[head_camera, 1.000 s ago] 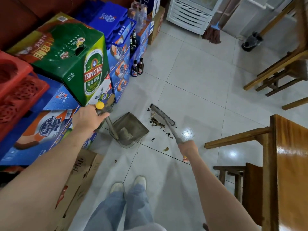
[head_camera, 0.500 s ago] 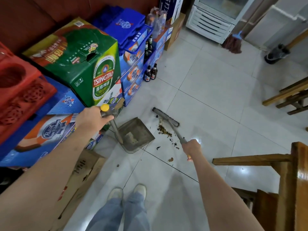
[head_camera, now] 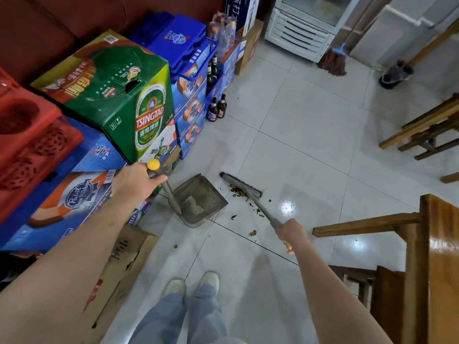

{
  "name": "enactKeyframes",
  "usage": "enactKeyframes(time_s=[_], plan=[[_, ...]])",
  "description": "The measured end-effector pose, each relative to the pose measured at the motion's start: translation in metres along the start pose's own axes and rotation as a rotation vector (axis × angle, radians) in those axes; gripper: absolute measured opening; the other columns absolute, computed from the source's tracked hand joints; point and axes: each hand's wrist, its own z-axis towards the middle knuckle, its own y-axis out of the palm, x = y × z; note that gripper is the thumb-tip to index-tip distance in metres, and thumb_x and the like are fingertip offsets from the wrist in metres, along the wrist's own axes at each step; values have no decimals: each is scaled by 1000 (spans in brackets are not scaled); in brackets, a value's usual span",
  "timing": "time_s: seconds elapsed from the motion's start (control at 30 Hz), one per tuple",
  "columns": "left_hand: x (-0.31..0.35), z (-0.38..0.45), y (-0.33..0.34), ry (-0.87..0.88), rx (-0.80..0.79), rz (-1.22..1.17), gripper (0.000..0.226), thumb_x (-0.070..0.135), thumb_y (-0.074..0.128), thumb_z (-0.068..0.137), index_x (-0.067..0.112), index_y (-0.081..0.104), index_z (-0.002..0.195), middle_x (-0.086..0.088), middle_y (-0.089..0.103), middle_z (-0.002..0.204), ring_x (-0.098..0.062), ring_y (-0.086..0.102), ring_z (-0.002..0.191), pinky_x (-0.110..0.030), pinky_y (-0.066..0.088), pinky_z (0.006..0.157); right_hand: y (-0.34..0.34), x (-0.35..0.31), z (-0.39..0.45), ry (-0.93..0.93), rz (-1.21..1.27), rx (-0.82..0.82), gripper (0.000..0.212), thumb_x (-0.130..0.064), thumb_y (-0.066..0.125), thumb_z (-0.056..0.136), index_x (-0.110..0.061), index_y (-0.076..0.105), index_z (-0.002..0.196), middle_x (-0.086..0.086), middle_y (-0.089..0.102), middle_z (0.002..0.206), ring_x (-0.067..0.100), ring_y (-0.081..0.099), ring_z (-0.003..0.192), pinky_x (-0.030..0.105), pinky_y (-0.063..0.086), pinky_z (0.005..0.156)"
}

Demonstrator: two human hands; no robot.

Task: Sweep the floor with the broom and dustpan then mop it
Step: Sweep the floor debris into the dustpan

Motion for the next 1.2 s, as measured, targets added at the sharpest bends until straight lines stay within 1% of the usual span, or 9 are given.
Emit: enactKeyframes(time_s=[0.13,0.3,0.4,0.6,0.73,0.9,1.0,1.1,1.2], plan=[[-10,-11,3,17,6,-21,46,58,67,78,12,63,73,-13,68,80,-34,65,83,-34,51,67,18,18,-20,36,-1,11,20,-24,47,91,-5,49,85,10,56,75,35,66,86,37,57,74],[-20,-24,1,66,-12,-13,42,59,67,77,19,57,67,-8,63,73,-32,65,81,-34,53,67,41,37,-38,68,25,22,15,-20,48,88,-6,46,84,13,59,81,36,66,85,45,59,78],[-26,-30,-2,82,-28,-5,43,60,67,76,19,58,67,-9,62,73,-33,65,82,-36,54,68,51,44,-49,81,31,23,19,-24,49,90,-7,46,85,15,61,86,36,67,86,46,58,78],[-33,-38,-4,91,-38,-7,48,58,67,78,21,43,58,-8,56,69,-34,65,82,-35,53,66,65,47,-66,88,39,27,19,-27,49,90,-8,48,86,14,63,90,35,67,86,45,59,79],[-30,-34,-2,112,-43,20,43,59,66,78,17,58,71,-6,57,73,-32,63,84,-30,45,62,54,35,-71,101,90,27,31,-31,44,93,-4,49,79,18,65,83,36,68,68,39,60,68],[-22,-23,7,118,-31,34,48,61,66,76,15,65,84,-12,68,88,-34,64,89,-34,50,69,38,14,-65,87,118,41,27,-25,44,92,-2,52,83,16,62,70,29,62,47,31,55,53],[-19,-18,11,109,-18,55,50,63,66,76,15,66,87,-13,69,90,-35,64,90,-35,50,70,28,2,-55,49,138,58,30,-30,46,93,-2,51,85,15,61,71,30,63,50,30,53,50],[-17,-11,12,112,-35,30,51,66,65,74,15,64,81,-11,69,84,-33,65,84,-35,53,68,20,-10,-44,33,138,65,27,-28,47,94,-2,49,90,16,62,75,31,64,54,31,53,52],[-19,-5,12,120,-44,24,51,68,64,72,18,62,77,-7,67,78,-30,65,79,-37,55,67,16,-20,-34,41,136,63,26,-23,45,95,-3,43,79,18,63,80,31,62,56,29,49,48]])
